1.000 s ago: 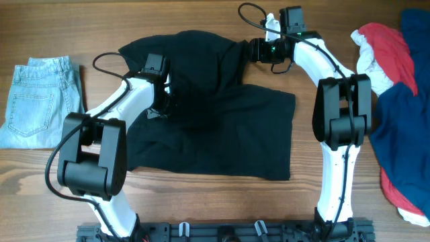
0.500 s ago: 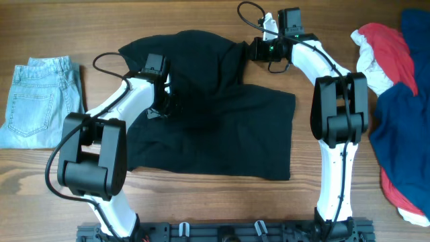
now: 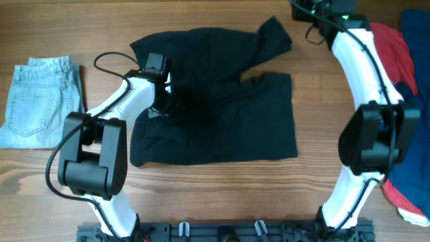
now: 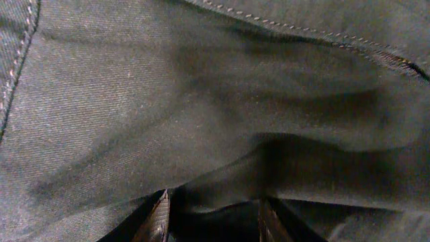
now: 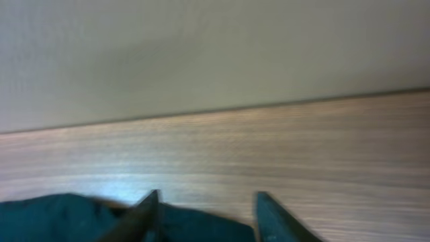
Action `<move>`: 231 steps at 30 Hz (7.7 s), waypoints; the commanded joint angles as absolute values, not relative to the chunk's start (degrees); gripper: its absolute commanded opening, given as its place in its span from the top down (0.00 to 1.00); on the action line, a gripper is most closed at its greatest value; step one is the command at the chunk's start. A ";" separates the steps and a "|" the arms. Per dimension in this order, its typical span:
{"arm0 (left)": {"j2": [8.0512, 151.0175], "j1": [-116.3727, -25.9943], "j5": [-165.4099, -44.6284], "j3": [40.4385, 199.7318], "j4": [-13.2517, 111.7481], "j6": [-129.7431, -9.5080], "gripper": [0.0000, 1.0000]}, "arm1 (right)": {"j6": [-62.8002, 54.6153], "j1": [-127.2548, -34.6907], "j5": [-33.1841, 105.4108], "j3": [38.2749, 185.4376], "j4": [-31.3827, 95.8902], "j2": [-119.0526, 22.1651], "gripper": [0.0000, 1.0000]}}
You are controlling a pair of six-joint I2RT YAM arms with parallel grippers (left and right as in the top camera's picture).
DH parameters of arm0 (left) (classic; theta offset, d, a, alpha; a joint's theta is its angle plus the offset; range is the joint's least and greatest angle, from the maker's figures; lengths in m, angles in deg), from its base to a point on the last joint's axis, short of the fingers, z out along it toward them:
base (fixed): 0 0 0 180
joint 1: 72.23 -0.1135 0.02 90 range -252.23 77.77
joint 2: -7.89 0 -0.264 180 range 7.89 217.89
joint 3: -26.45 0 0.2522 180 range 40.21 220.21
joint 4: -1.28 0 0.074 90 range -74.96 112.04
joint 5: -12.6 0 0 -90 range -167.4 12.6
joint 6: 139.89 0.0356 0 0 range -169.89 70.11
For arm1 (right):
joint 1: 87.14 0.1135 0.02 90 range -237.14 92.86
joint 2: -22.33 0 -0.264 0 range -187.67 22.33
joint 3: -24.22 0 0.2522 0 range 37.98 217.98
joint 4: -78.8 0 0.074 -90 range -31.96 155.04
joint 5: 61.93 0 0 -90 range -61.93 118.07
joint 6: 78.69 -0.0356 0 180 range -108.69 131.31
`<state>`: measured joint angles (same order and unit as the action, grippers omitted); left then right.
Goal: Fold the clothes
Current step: 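Grasp the garment's top-right edge with the right gripper and smooth it, then grasp the black garment's bottom corners with both grippers near the table, then lift the bottom edge with both grippers and fold it up toward the top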
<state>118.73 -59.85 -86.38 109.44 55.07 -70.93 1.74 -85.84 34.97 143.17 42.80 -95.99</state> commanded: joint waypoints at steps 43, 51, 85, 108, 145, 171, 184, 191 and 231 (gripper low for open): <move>111.39 -60.11 -84.82 110.25 60.56 -69.61 0.34 | -15.76 -78.73 19.99 128.68 19.08 -102.81 0.42; 111.39 -60.11 -84.82 110.25 62.07 -69.59 0.30 | -17.16 -81.51 17.04 130.45 8.72 -96.56 0.41; 78.02 -65.01 -86.29 74.10 58.79 -109.57 0.20 | -42.60 -82.12 47.97 86.64 -2.51 -42.42 0.01; 78.02 -65.01 -79.88 73.97 53.35 -110.33 0.38 | -68.09 -82.12 47.47 62.82 15.85 -42.97 0.23; 77.29 -64.97 -72.82 73.97 59.97 -105.37 0.96 | -53.49 -82.12 43.14 64.98 24.13 -53.18 0.96; 52.18 -64.97 -71.75 93.86 65.74 -90.58 0.96 | -32.13 -82.23 23.21 114.49 2.58 -45.20 0.95; 92.31 -65.01 -63.82 93.86 27.25 -89.90 0.89 | -23.37 -82.23 22.51 118.14 27.57 -73.57 0.96; 99.52 -65.03 -63.80 93.86 16.08 -89.90 0.88 | -23.44 -82.23 23.43 118.14 35.52 -78.46 0.95; 114.39 -64.97 -87.66 96.26 35.47 -77.07 0.96 | -9.47 -85.86 34.53 118.12 4.64 -79.80 0.01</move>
<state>111.92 -65.10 -84.58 97.07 34.29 -79.91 -12.31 -85.95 32.61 117.38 5.53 -80.37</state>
